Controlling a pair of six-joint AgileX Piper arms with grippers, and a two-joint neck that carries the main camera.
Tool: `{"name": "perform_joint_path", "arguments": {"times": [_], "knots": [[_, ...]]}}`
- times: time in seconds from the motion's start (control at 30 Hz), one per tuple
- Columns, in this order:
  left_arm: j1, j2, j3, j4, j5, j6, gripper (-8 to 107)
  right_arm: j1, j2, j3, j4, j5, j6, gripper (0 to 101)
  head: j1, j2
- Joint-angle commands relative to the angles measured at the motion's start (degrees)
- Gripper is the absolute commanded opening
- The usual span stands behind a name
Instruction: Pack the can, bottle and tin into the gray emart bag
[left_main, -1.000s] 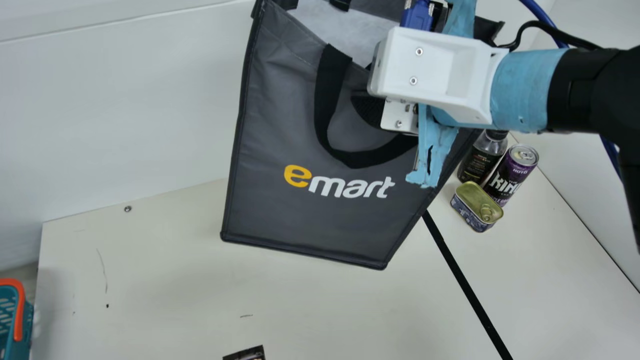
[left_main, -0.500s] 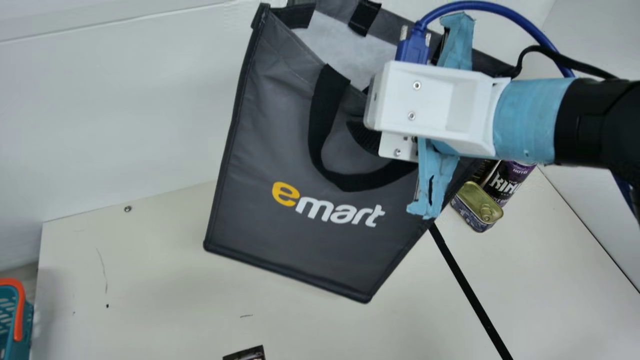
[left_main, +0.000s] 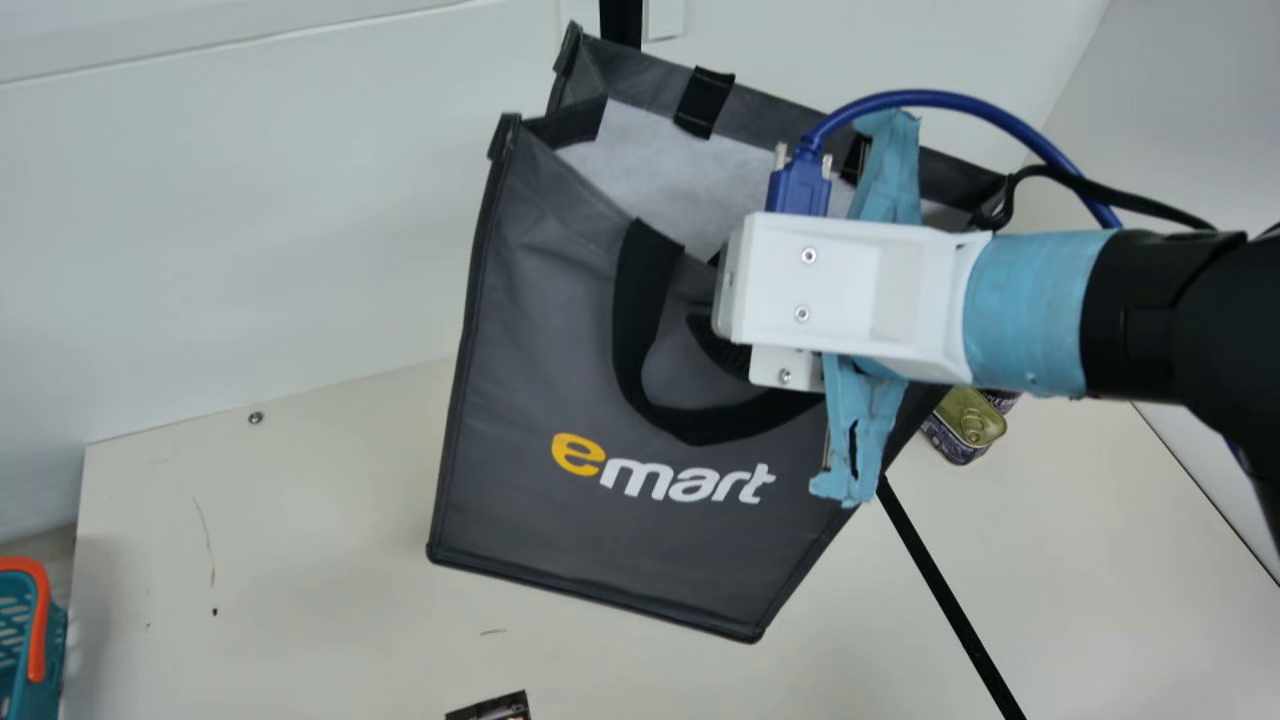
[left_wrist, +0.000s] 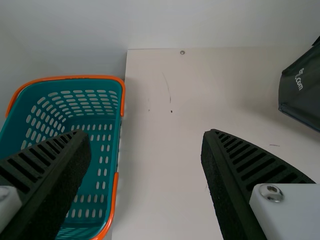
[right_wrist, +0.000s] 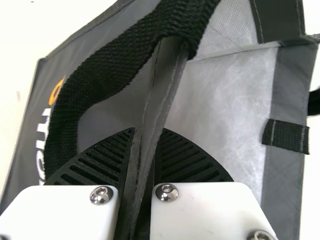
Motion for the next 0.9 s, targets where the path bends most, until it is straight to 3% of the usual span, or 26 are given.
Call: {"name": "perform_joint_path", "arguments": {"times": [0.0, 0.87], "knots": [[0.0, 0.0, 0.0, 0.0, 0.0, 0.0, 90, 0.5, -0.2, 0.7, -0.2, 0.0, 0.2, 0, -1.3, -0.1], [0.0, 0.0, 0.0, 0.0, 0.0, 0.0, 90, 7.0, -2.8, 6.8, -3.4, 0.0, 4.2, 0, -1.3, -0.1]]}}
